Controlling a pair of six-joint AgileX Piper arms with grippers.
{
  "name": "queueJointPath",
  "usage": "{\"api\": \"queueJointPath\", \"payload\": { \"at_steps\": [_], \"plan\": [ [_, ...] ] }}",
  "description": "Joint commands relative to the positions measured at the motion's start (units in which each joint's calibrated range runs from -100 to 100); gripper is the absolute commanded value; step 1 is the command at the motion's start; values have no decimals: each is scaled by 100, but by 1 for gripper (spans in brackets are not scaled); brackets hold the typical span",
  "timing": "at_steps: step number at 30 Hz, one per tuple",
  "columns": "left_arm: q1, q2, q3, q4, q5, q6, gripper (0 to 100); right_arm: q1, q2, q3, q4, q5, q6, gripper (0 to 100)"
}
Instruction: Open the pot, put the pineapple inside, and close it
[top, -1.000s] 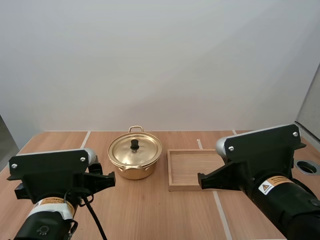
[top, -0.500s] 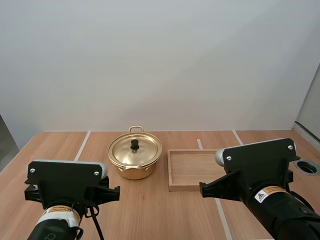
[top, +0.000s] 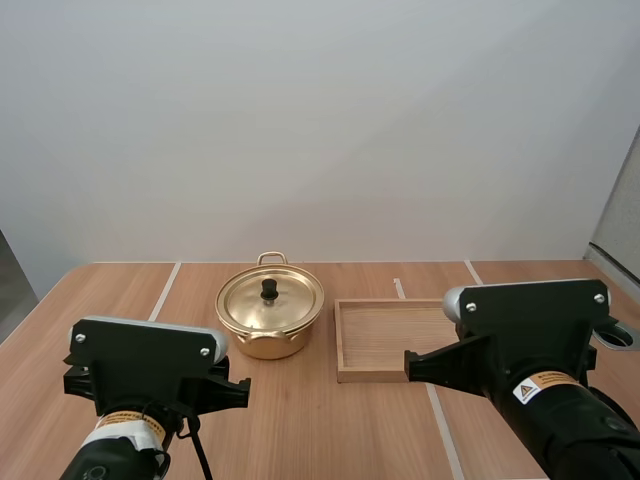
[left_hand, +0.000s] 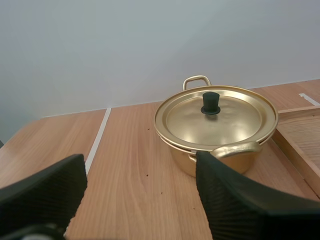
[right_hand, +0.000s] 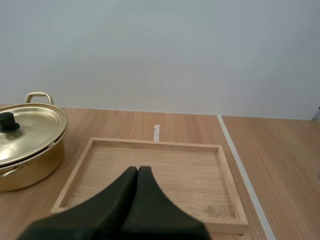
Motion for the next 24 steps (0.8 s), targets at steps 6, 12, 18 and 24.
{"api": "queueJointPath", "payload": {
  "at_steps": [6,12,18,24],
  "plan": [
    [12,-34,13,-96,-160,-2,100,1,-45,322,7,-881,55,0],
    [12,-34,13,-96,-160,-3,100,25,-45,1256,-152,-1218,1,0],
    [12,-34,13,-96,-180,-3,61,233,-45,1256,-128,-1059,135,0],
    [12,-34,13,217,-180,25,0,581,-45,1256,-140,-1034,148,0]
  ]
}}
